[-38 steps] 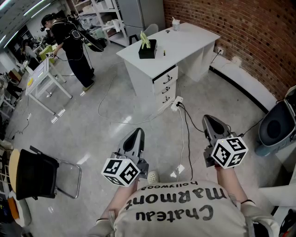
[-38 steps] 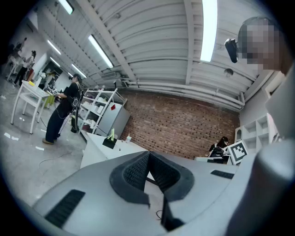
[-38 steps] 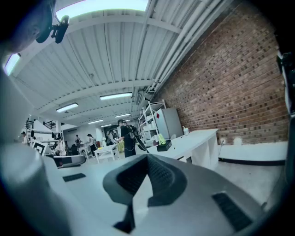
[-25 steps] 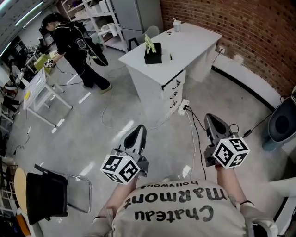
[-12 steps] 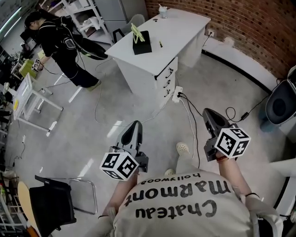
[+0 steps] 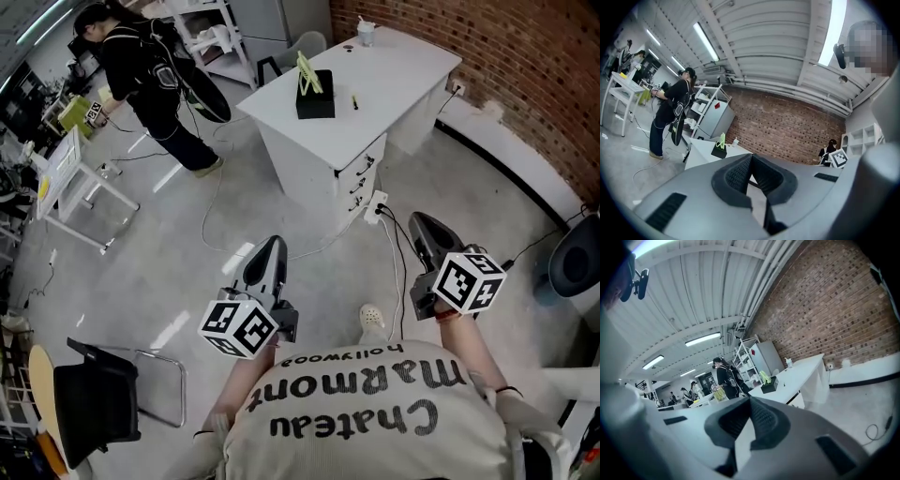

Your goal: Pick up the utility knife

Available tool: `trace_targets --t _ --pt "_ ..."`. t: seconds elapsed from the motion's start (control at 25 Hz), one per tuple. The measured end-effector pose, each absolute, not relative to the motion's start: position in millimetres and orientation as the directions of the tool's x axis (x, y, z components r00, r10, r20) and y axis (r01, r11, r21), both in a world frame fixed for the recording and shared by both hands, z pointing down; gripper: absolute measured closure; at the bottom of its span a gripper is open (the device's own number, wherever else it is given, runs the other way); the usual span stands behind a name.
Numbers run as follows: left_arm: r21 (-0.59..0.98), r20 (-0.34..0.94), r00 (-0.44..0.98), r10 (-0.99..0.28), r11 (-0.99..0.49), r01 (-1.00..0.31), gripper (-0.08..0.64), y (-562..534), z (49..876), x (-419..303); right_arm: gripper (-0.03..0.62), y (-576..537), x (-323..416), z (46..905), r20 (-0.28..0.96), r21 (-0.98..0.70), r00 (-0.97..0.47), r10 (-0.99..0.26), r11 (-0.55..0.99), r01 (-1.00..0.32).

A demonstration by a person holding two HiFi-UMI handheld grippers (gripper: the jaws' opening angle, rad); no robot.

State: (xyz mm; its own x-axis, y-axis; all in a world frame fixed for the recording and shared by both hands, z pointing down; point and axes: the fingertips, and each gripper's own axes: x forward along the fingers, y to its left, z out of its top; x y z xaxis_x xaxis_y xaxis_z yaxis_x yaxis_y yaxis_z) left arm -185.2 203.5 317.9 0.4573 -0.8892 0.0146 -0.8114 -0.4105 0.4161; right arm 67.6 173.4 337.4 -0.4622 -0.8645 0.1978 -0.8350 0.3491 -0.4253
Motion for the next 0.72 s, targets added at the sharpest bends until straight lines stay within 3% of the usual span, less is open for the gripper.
trace_targets --t 0.72 --pt "0.412 0.009 0.403 -0.915 -0.364 -0.835 0.558 55.3 310.5 -141.0 0.589 3.1 115.6 320.1 0.156 -0.386 -0.491 -0.857 0.405 -0.829"
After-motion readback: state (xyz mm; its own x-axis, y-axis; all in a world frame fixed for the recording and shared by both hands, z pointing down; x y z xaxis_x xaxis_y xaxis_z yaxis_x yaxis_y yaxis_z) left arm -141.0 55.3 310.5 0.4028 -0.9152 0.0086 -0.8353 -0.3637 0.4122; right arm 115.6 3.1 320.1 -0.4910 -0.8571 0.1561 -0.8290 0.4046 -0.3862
